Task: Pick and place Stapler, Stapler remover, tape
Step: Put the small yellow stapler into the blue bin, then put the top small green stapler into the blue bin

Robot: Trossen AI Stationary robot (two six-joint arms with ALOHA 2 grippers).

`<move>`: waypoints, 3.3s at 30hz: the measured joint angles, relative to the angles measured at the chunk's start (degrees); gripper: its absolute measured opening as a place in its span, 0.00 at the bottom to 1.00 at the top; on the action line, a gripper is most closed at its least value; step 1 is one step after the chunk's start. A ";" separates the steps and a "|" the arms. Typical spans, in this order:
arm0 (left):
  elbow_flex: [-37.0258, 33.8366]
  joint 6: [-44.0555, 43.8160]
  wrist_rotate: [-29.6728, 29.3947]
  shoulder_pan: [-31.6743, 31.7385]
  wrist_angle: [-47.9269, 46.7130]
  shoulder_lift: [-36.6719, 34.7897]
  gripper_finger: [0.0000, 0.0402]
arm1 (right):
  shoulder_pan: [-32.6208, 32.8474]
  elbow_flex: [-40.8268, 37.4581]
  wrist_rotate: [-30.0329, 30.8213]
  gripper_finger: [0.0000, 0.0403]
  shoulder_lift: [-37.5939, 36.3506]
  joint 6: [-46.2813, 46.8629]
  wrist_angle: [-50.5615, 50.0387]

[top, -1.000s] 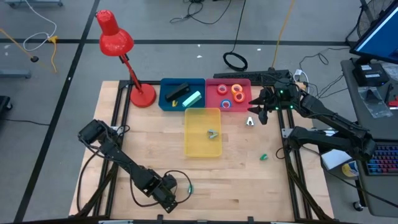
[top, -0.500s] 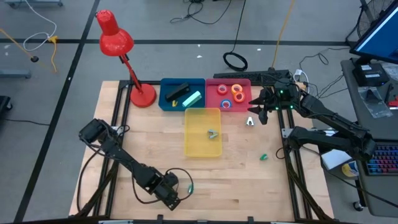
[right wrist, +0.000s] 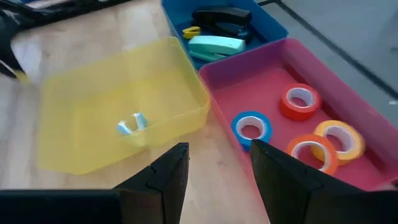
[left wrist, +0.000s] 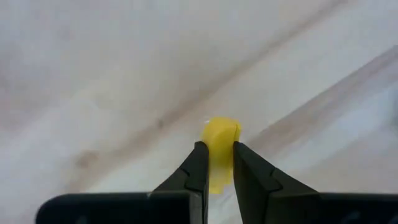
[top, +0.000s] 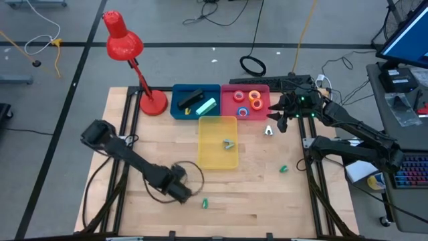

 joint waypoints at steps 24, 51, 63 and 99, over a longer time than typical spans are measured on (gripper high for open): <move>0.50 53.15 -24.18 54.84 9.00 -13.05 0.11 | 0.00 0.00 -0.14 0.41 0.00 0.51 -0.03; 0.57 67.14 -9.52 62.84 23.43 2.53 0.16 | 0.00 0.00 -0.10 0.41 0.00 3.98 1.91; 0.57 66.86 -10.46 62.84 23.28 2.53 0.48 | 0.00 0.00 -0.22 0.41 0.00 4.02 1.89; 0.59 60.97 -11.86 41.86 20.11 -20.55 0.55 | 42.75 0.39 8.60 0.41 -0.72 -9.48 -20.31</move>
